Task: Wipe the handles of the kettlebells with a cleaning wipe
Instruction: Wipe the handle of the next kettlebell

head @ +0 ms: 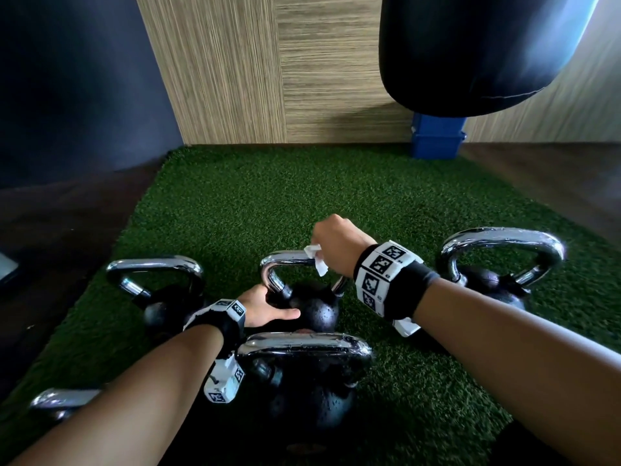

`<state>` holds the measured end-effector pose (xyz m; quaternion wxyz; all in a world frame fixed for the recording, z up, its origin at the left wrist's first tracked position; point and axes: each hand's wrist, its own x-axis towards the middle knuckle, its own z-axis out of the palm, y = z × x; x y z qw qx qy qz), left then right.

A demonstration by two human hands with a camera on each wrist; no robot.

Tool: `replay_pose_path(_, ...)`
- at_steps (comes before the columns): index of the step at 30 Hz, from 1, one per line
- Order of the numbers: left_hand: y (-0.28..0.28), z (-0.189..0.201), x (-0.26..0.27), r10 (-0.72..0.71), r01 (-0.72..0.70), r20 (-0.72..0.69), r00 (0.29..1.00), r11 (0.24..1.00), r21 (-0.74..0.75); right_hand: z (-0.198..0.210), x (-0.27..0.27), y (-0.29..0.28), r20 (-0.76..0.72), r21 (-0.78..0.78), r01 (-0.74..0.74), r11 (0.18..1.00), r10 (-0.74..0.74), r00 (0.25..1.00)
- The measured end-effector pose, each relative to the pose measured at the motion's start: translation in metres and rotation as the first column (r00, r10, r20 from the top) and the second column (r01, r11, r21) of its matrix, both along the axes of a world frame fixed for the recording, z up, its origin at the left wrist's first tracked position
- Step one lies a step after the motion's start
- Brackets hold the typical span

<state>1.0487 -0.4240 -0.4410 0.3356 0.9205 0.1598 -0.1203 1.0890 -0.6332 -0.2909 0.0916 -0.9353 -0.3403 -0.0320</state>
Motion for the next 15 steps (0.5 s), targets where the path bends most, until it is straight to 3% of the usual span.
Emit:
replay_pose_path(5, 0.002, 0.002, 0.005, -0.045, 0.045, 0.001, 0.999, 0.997, -0.064, -0.005, 0.009, -0.02, -0.061, 0.063, 0.125, 0.99, -0.121, 0.991)
replay_pose_path(8, 0.002, 0.003, 0.008, -0.025, 0.024, -0.013, 1.0, 0.999, -0.038, -0.009, 0.011, -0.038, -0.102, -0.013, 0.194, 0.981, -0.195, 0.976)
replay_pose_path(15, 0.001, 0.006, 0.005, -0.055, 0.054, -0.002, 0.999, 0.996, -0.068, -0.01, 0.017, -0.043, -0.203, 0.035, 0.252, 0.967, -0.241, 0.949)
